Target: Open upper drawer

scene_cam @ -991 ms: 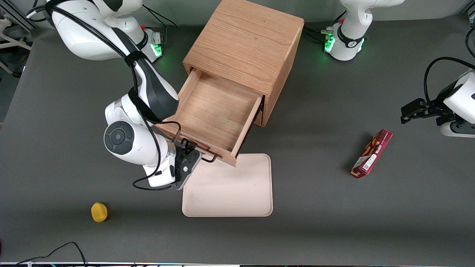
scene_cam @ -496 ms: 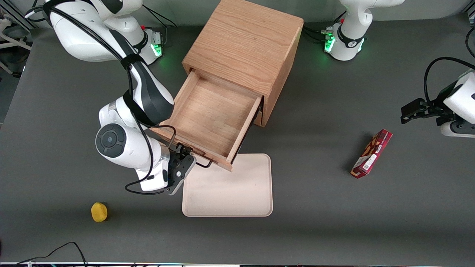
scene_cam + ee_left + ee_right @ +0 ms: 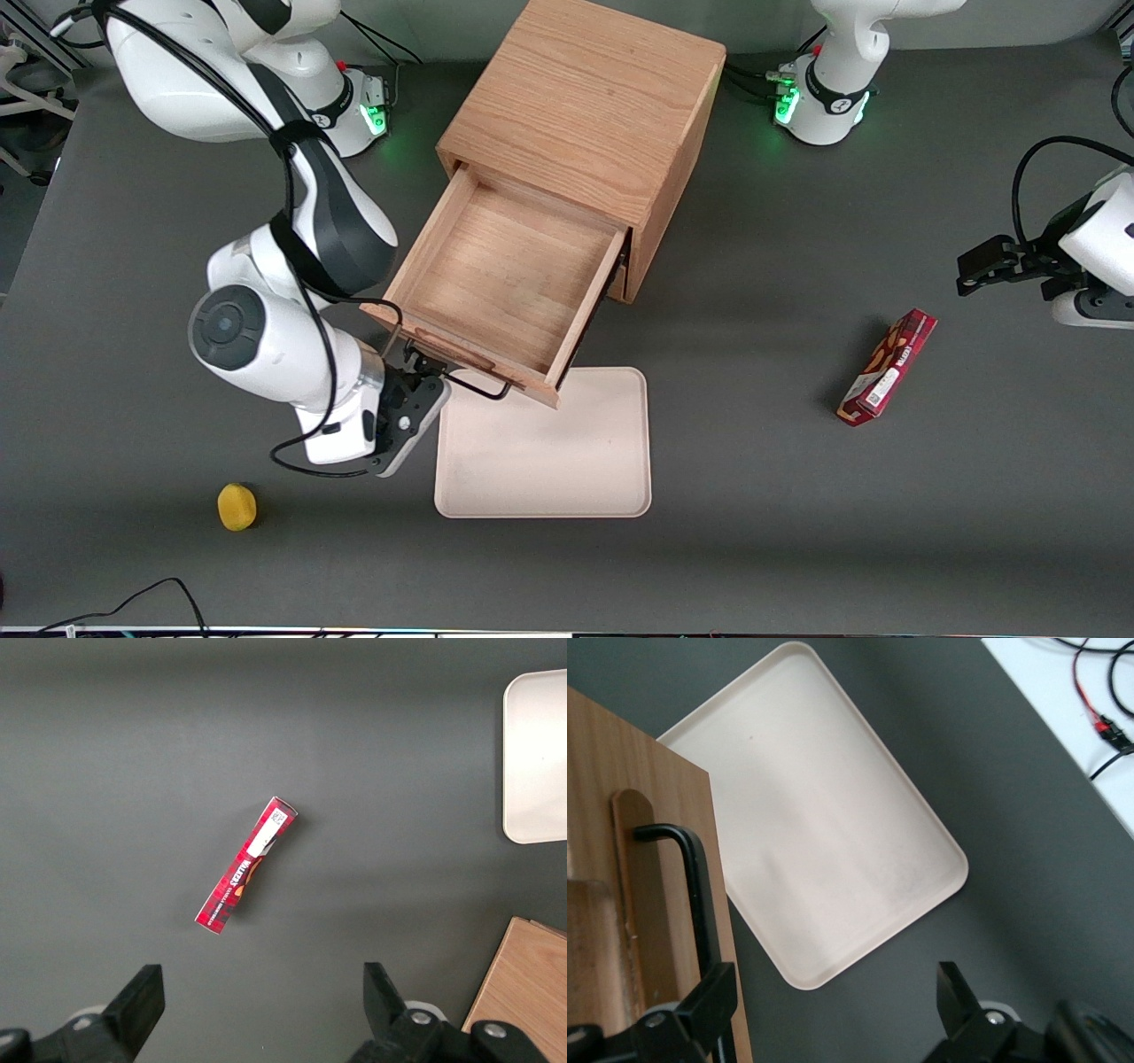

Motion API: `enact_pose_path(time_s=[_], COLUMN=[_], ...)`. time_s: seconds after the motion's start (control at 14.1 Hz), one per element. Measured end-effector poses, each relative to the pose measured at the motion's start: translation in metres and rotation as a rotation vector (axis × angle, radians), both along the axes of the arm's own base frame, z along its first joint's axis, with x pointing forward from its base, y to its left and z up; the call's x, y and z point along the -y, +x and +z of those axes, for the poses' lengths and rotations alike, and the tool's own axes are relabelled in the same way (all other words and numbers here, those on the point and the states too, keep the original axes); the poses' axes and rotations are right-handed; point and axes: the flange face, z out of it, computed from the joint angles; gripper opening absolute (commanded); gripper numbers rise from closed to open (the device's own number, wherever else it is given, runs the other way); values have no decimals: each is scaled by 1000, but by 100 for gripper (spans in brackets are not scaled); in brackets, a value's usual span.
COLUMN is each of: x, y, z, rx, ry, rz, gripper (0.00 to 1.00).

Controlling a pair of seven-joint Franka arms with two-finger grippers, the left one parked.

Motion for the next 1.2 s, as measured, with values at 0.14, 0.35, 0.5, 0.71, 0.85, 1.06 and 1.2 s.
enact_pose_path(time_s=[0.14,0.35,0.5,0.71,0.85,1.06,1.2], x=[4,20,42,88,117,151,172], y=[-4,-11,-15,-22,-23,-30,-37], z=[22,62,89,117,126,135,140], rx=[8,22,29,-19,-38,-113,-168], ry=[2,-1,-3,3,-3,-21,-35], rz=[-30,-72,-98,-153,-200,-408,-604], gripper=[100,100,100,100,100,100,100])
